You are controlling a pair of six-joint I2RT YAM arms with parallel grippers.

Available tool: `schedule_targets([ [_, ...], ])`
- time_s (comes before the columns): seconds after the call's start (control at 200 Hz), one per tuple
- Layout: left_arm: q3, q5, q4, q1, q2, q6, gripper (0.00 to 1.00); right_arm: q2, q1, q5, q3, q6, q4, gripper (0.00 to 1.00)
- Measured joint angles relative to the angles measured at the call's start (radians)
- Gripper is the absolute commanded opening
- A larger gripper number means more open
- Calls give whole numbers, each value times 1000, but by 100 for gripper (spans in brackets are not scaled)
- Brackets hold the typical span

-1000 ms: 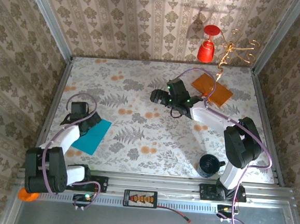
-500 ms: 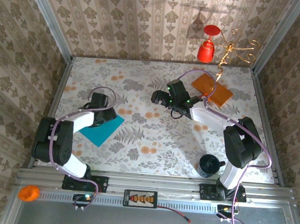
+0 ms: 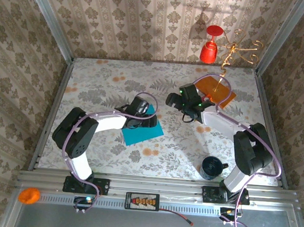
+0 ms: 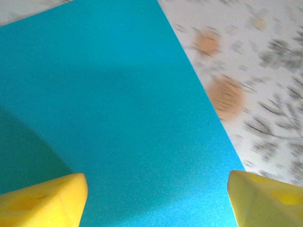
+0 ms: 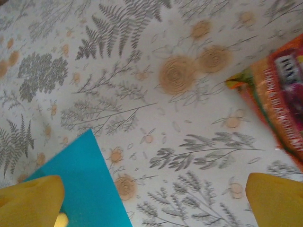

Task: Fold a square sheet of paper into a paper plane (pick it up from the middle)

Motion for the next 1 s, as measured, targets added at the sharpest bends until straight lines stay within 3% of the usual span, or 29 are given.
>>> schedule_targets([
  [0.215, -38, 142, 15, 48, -65, -41, 81, -11, -11, -55, -3, -46, 0, 94],
  [0.4, -135, 212, 47, 217, -258, -128, 81, 97, 25, -184, 117, -113, -53, 71],
  [0.54, -184, 212, 37, 273, -341, -153, 81, 216, 92, -253, 212, -135, -93, 49],
  [0.82, -216, 196, -4, 281, -370, -165, 83, 451, 144, -312, 433, -108, -218, 48],
  [1.0, -200, 195, -29, 282, -316, -164, 84, 513, 142, -295, 497, -64, -265, 50],
])
